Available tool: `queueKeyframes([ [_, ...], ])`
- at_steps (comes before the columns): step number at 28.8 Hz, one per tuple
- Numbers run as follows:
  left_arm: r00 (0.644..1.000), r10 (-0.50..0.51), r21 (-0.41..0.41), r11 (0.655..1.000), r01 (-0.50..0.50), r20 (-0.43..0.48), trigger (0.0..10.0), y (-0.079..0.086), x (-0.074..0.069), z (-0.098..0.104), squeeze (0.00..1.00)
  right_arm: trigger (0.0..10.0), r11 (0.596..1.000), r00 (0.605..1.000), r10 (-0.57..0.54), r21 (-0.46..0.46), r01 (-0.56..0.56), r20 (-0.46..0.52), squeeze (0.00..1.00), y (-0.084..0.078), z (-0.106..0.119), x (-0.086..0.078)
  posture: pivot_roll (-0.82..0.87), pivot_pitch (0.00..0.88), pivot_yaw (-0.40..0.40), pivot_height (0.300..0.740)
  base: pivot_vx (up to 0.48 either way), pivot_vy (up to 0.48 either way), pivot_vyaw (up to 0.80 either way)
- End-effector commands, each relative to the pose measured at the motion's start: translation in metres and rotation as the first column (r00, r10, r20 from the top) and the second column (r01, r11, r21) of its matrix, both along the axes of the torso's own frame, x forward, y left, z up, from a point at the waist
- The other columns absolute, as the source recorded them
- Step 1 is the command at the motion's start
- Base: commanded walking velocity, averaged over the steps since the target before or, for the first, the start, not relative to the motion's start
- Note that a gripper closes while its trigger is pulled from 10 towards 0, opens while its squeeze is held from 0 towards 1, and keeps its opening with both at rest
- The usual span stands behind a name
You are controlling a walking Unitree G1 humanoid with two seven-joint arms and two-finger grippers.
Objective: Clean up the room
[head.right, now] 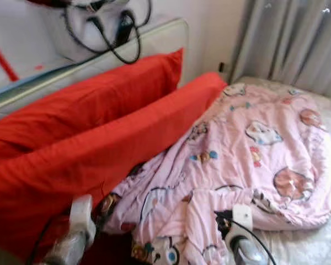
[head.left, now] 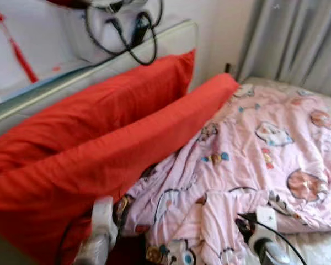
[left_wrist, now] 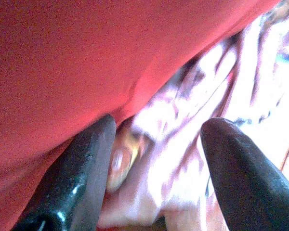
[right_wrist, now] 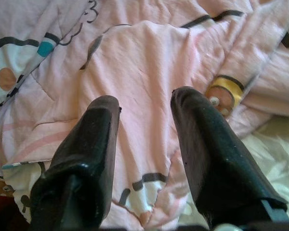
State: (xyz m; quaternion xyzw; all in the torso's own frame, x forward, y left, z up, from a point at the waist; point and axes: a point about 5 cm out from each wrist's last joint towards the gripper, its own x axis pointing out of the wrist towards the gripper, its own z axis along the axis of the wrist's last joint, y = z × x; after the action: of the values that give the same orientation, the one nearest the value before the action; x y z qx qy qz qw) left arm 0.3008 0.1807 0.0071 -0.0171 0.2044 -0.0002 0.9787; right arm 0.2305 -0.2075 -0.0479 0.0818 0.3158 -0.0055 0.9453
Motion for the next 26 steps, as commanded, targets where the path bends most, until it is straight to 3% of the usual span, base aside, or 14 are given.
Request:
queueKeyframes([
  [1, 0.998, 0.010, 0.026, 1.000, -0.008, -0.070, 10.0, 0.0046, -0.0149, -0.0153, 0.00, 10.0, 0.999, 0.999, -0.039, 0.003, 0.039, 0.002, 0.00, -0.0077, 0.0003, -0.0019, 0.07, 0.000, -0.003, 0.740, 0.000, 0.000, 0.00],
  [5, 0.998, 0.002, 0.000, 1.000, -0.002, -0.070, 10.0, -0.0002, -0.0172, -0.0177, 0.00, 10.0, 0.999, 0.999, -0.044, 0.007, 0.044, 0.005, 0.00, -0.0075, 0.0008, -0.0010, 0.07, 0.000, 0.001, 0.740, 0.000, 0.000, 0.00],
  [9, 0.994, 0.019, -0.019, 1.000, -0.021, -0.105, 10.0, 0.0053, -0.0237, -0.0237, 0.00, 10.0, 0.998, 0.998, -0.056, 0.019, 0.055, 0.011, 0.00, -0.0076, 0.0013, -0.0004, 0.08, 0.000, 0.002, 0.740, 0.000, 0.000, 0.00],
  [12, 0.994, 0.023, -0.013, 1.000, -0.025, -0.107, 10.0, 0.0090, -0.0233, -0.0230, 0.00, 10.0, 0.998, 0.998, -0.062, 0.029, 0.061, 0.019, 0.00, -0.0073, 0.0020, 0.0004, 0.08, 0.000, 0.004, 0.740, -0.160, 0.358, 0.00],
  [21, 0.996, 0.007, -0.015, 1.000, -0.008, -0.087, 10.0, 0.0049, -0.0170, -0.0180, 0.00, 10.0, 0.995, 0.995, -0.088, 0.058, 0.085, 0.042, 0.00, -0.0065, 0.0036, 0.0022, 0.07, 0.000, 0.013, 0.740, 0.000, 0.000, 0.00],
  [26, 0.990, 0.014, -0.009, 1.000, -0.015, -0.138, 10.0, 0.0063, -0.0220, -0.0240, 0.00, 10.0, 0.995, 0.995, -0.084, 0.066, 0.080, 0.049, 0.00, -0.0058, 0.0043, 0.0031, 0.08, 0.000, 0.014, 0.740, 0.000, 0.000, 0.00],
])
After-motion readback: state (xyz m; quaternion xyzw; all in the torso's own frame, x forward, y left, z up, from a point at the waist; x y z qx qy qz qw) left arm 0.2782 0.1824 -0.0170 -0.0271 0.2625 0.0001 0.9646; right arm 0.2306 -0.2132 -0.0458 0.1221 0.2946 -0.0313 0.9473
